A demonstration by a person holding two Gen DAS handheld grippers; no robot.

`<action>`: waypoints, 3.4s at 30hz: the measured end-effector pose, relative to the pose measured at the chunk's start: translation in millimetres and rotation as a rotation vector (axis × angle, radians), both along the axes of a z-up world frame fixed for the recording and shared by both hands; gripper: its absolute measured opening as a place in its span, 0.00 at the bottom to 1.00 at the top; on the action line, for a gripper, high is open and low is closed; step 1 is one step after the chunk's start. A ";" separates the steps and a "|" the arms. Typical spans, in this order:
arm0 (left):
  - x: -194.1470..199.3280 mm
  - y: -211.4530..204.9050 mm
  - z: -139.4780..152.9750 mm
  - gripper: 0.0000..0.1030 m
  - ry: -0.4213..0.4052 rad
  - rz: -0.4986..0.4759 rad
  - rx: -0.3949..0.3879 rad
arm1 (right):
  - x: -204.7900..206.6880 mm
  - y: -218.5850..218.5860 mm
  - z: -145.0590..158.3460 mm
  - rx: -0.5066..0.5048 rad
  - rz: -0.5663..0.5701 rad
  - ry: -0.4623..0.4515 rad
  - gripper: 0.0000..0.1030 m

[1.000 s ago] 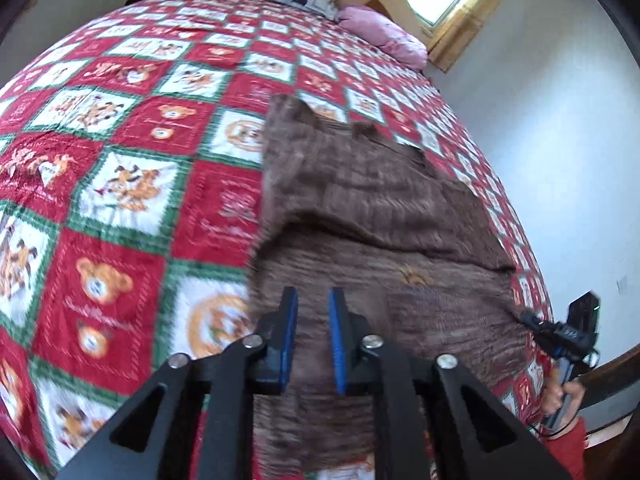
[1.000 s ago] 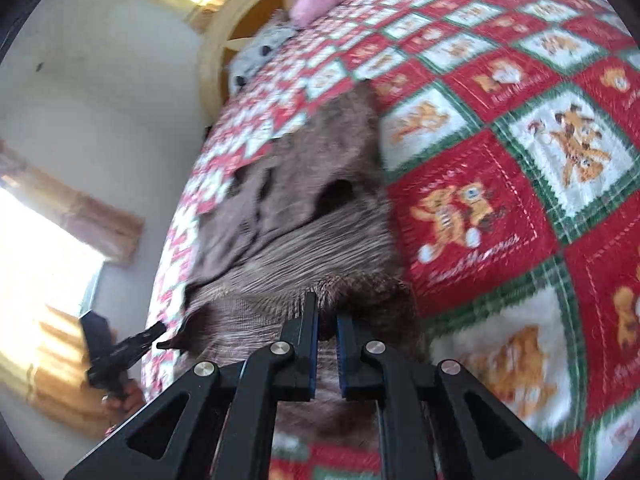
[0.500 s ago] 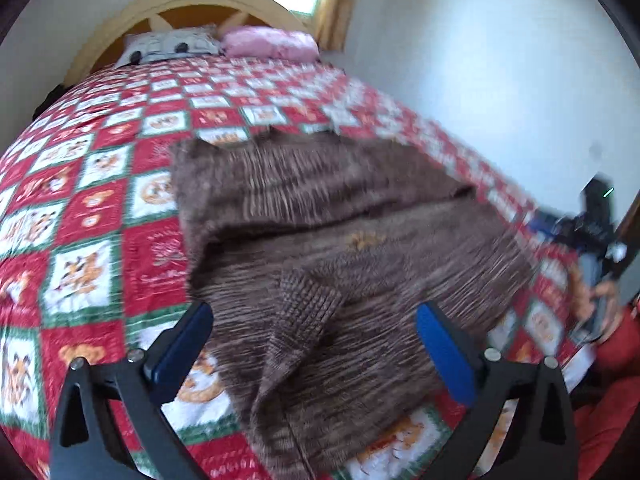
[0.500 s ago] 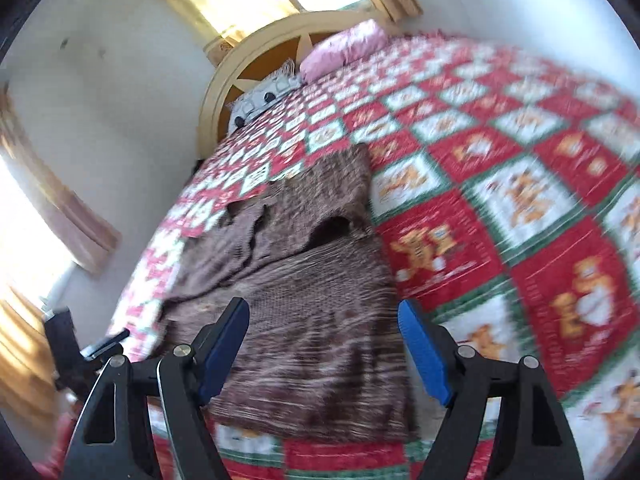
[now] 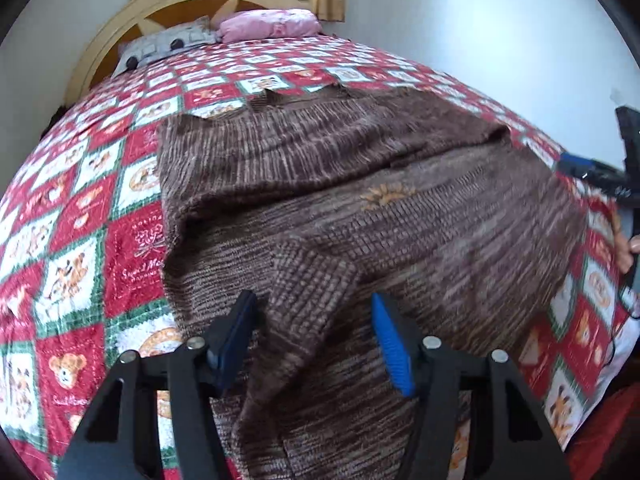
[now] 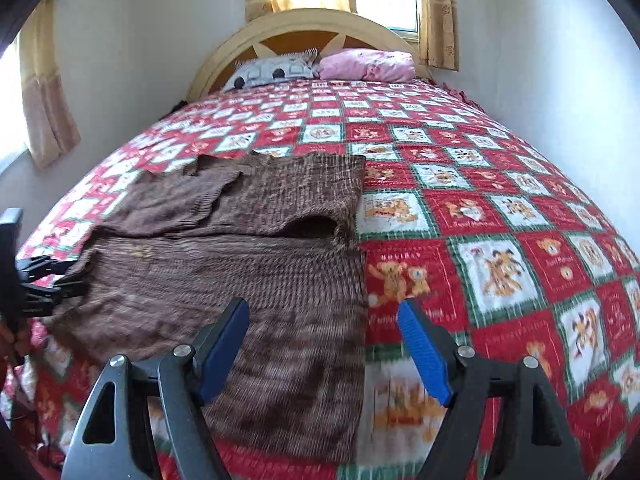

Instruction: Fold small clothes

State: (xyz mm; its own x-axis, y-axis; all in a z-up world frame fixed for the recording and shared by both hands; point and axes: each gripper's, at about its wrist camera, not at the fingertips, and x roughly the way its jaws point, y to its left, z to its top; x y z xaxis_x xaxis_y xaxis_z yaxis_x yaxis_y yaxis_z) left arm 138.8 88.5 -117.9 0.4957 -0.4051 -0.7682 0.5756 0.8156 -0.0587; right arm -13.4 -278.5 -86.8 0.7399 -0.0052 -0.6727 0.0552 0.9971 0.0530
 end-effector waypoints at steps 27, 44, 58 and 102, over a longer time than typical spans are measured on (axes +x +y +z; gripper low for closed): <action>7.3 29.3 15.6 0.13 0.068 0.172 -0.244 | -3.3 28.7 16.6 -0.028 0.017 -0.081 0.10; 70.6 36.8 57.8 0.15 0.029 0.245 -0.210 | 75.7 26.7 48.6 -0.049 0.104 -0.046 0.10; 45.4 13.3 4.2 0.51 0.095 0.176 -0.054 | 43.9 24.7 27.7 -0.040 0.074 -0.024 0.10; 157.6 10.7 74.8 0.10 -0.112 0.457 -0.182 | 197.3 7.4 69.7 -0.097 0.045 -0.111 0.10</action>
State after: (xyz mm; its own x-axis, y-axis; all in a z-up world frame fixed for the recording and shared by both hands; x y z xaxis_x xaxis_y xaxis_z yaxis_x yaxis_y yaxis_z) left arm 296.4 99.1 -43.1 0.7291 -0.2496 -0.6373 0.1724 0.9681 -0.1819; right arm 183.9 -271.1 -17.1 0.8107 -0.0315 -0.5846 0.0098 0.9991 -0.0402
